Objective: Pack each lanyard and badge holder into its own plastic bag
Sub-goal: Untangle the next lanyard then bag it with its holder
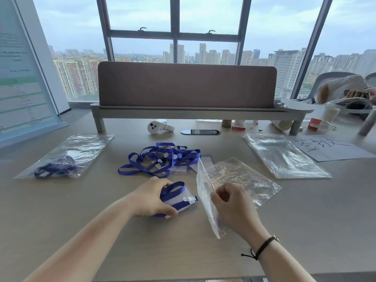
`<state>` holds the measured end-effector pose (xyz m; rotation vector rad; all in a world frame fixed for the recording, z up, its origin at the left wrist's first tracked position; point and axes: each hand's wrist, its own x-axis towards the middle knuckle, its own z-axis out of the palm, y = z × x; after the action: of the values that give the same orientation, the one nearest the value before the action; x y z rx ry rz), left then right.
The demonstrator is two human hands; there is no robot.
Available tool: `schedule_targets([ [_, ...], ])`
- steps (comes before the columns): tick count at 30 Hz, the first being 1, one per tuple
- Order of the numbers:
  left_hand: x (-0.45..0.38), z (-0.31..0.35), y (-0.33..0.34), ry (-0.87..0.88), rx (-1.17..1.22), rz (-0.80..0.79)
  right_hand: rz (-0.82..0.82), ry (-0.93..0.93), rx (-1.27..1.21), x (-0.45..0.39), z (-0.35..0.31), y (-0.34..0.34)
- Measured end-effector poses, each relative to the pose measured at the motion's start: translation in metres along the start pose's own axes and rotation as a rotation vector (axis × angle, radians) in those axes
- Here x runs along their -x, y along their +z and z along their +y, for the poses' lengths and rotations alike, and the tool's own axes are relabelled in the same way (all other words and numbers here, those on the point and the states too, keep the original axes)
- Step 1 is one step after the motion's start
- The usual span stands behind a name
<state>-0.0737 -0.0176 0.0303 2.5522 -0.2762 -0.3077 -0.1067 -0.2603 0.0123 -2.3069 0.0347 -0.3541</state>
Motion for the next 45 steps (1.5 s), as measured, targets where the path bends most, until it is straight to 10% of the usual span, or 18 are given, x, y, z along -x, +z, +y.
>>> schedule_targets([
  [8, 0.023, 0.002, -0.037, 0.067, 0.301, 0.071, -0.078, -0.053, 0.104, -0.005, -0.014, 0.016],
  [28, 0.009, 0.025, -0.012, 0.023, 0.023, 0.083, -0.082, -0.049, -0.242, -0.01, -0.02, 0.015],
  [45, -0.006, 0.026, 0.014, -0.178, 1.044, -0.073, -0.031, 0.05, -0.49, -0.011, -0.022, 0.017],
])
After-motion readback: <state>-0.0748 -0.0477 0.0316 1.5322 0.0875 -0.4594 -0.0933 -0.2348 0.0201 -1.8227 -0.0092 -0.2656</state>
